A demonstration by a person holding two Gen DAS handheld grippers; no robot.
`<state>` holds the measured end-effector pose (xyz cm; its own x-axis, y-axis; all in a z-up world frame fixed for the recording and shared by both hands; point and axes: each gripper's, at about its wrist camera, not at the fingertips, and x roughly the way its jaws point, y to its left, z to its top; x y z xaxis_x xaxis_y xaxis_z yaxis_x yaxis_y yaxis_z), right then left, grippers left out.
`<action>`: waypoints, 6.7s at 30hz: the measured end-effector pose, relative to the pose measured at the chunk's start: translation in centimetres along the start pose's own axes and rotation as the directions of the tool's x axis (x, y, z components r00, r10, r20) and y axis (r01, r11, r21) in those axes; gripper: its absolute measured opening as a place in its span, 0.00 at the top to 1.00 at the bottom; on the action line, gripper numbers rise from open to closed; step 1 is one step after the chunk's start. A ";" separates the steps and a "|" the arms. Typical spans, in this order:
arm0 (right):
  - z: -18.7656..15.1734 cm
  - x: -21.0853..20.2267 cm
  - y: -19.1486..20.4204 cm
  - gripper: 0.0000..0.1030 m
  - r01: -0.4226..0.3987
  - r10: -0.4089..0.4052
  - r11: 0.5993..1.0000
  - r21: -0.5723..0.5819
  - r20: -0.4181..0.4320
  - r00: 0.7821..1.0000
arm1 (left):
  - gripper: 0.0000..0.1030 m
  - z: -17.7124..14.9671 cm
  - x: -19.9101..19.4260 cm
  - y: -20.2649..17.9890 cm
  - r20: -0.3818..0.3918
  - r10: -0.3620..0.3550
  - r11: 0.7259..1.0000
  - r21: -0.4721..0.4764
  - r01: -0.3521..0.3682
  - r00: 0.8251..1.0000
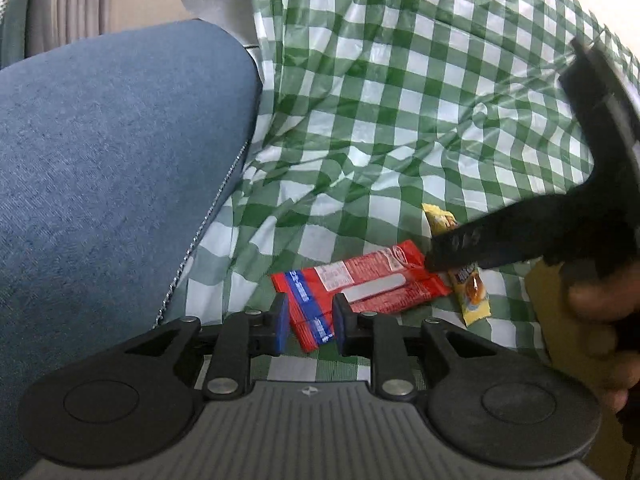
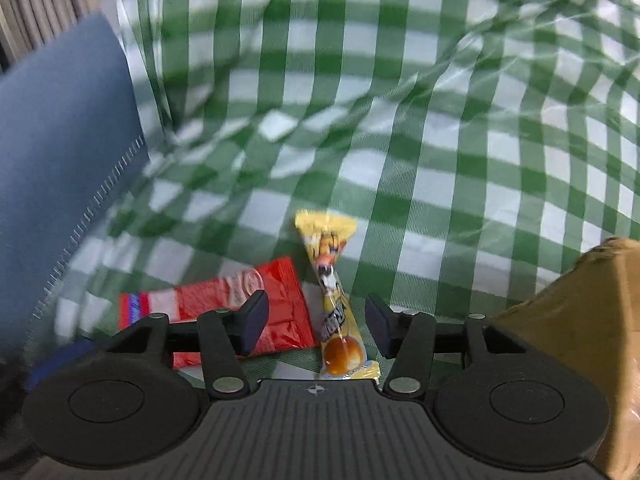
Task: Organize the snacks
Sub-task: 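Grasp the red spicy-strip packet with the left tool while the right tool grasps the yellow wafer roll, then lift both snacks and carry them over the cardboard box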
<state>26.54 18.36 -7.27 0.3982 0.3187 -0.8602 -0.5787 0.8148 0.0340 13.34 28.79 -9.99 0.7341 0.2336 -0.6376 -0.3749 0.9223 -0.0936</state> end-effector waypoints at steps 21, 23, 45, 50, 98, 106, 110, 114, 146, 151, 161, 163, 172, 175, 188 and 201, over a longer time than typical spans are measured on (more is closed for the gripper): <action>-5.7 -16.2 -3.9 0.91 -0.109 0.108 0.994 0.004 0.142 0.984 | 0.03 1.6 6.3 -4.7 -0.016 -0.129 0.939 0.321 0.128 0.991; -7.3 -17.6 -3.9 0.91 -0.122 0.120 0.993 0.003 0.145 0.982 | 0.03 1.7 7.4 -4.7 -0.067 -0.146 0.936 0.315 0.160 0.987; -15.2 -24.6 -1.5 0.91 -0.203 0.207 0.978 -0.051 0.117 0.971 | 0.54 1.1 -0.6 -3.4 -0.157 -0.125 0.980 0.132 0.147 0.980; -18.1 -26.2 -0.7 0.91 -0.179 0.195 0.977 -0.119 0.138 0.971 | 0.54 -0.8 -5.1 -2.2 -0.159 -0.121 0.988 0.073 0.134 0.980; -26.2 -16.4 -0.1 0.76 -0.160 0.159 0.987 -0.014 -0.014 0.987 | 0.41 -10.7 -10.8 -4.6 -0.352 -0.008 1.000 0.020 0.016 0.936; -26.2 -16.6 -0.1 0.76 -0.154 0.154 0.988 -0.009 -0.007 0.988 | 0.41 -10.6 -10.8 -4.7 -0.351 -0.001 0.999 0.032 0.013 0.936; -26.3 -16.5 -0.1 0.78 -0.150 0.150 0.989 -0.011 -0.012 0.989 | 0.41 -10.7 -10.7 -4.9 -0.351 0.006 0.999 0.051 0.013 0.936; -26.2 -16.5 0.1 0.86 -0.153 0.153 0.988 -0.026 -0.016 0.988 | 0.41 -10.8 -10.7 -5.1 -0.352 0.015 0.997 0.070 0.010 0.936; -24.6 -22.4 -1.4 0.89 -0.230 0.238 0.971 -0.061 0.186 0.953 | 0.53 -8.5 -15.5 -5.3 -0.055 0.005 1.000 0.025 -0.004 0.998; -23.9 -24.6 -2.4 0.89 -0.242 0.254 0.967 -0.077 0.266 0.930 | 0.53 -7.9 -17.4 -5.6 0.041 -0.003 1.000 0.009 0.003 0.999; -23.0 -27.5 -6.2 0.89 -0.234 0.244 0.969 -0.074 0.409 0.879 | 0.53 -7.4 -20.6 -7.6 0.162 -0.034 0.999 0.027 0.030 0.986; -22.7 -27.6 -7.1 0.89 -0.233 0.235 0.971 -0.057 0.424 0.875 | 0.53 -7.4 -20.9 -8.0 0.167 -0.038 0.999 0.017 0.035 0.985; -22.0 -27.6 -11.0 0.90 -0.209 0.163 0.977 0.049 0.464 0.871 | 0.53 -6.3 -22.7 -10.8 0.195 -0.085 0.996 0.020 0.083 0.977; -21.7 -27.3 -12.3 0.90 -0.190 0.125 0.977 0.100 0.455 0.882 | 0.53 -5.8 -23.0 -12.3 0.199 -0.110 0.994 0.038 0.105 0.974; -21.0 -26.9 -18.8 0.90 -0.157 0.019 0.951 0.268 0.454 0.891 | 0.53 -2.4 -22.6 -19.7 0.214 -0.188 0.981 0.095 0.171 0.959; -21.3 -26.3 -23.3 0.90 -0.136 -0.046 0.920 0.368 0.445 0.894 | 0.53 -0.4 -21.5 -25.7 0.227 -0.271 0.960 0.136 0.245 0.935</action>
<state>14.42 -19.32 3.75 0.6994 0.4630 -0.5444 -0.3244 0.8845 0.3354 6.96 -0.10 5.79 0.9169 0.0389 -0.3973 -0.1033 0.9845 -0.1418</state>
